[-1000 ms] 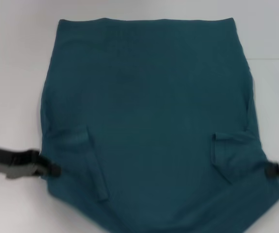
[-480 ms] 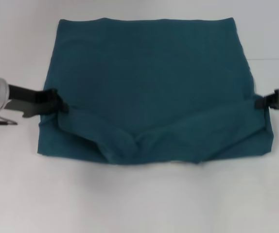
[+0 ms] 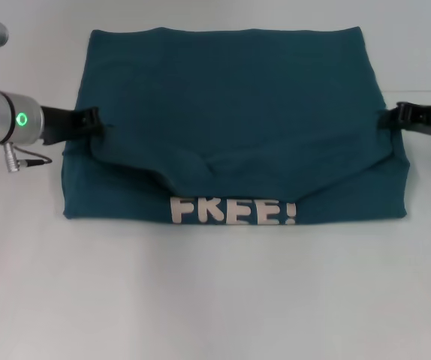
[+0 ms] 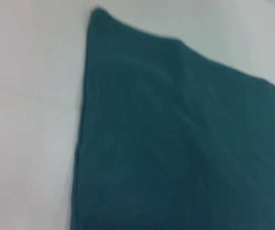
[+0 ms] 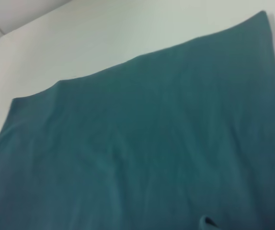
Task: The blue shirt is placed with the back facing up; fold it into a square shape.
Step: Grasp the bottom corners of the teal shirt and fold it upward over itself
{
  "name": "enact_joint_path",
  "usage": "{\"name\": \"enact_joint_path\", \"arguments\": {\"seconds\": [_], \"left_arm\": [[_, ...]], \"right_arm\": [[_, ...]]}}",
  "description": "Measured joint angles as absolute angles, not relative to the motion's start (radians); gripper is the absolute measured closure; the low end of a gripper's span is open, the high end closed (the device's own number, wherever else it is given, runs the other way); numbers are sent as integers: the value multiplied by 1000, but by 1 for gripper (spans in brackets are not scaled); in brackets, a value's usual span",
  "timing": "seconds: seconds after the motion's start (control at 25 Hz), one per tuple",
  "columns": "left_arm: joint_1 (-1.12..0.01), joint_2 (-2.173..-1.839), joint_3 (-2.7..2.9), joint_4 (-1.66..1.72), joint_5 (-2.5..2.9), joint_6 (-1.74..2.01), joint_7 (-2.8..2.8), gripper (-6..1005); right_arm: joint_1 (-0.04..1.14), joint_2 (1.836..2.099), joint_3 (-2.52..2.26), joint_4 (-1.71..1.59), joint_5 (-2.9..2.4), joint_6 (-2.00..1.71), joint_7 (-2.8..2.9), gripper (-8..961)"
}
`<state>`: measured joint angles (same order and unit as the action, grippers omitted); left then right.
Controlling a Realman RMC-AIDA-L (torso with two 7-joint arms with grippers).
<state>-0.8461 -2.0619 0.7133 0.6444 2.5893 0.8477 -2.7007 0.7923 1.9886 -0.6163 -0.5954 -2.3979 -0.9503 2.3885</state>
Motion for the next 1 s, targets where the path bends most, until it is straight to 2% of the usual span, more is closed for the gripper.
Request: {"name": "enact_joint_path", "arguments": {"seconds": [0.4, 1.0], "left_arm": [[-902, -2059, 724, 592, 2593, 702, -2696, 905], [-954, -2060, 750, 524, 2596, 576, -2696, 889]], "right_arm": [[864, 1996, -664, -582, -2400, -810, 2388, 864], [904, 1969, -709, -533, -2401, -747, 2388, 851]]}}
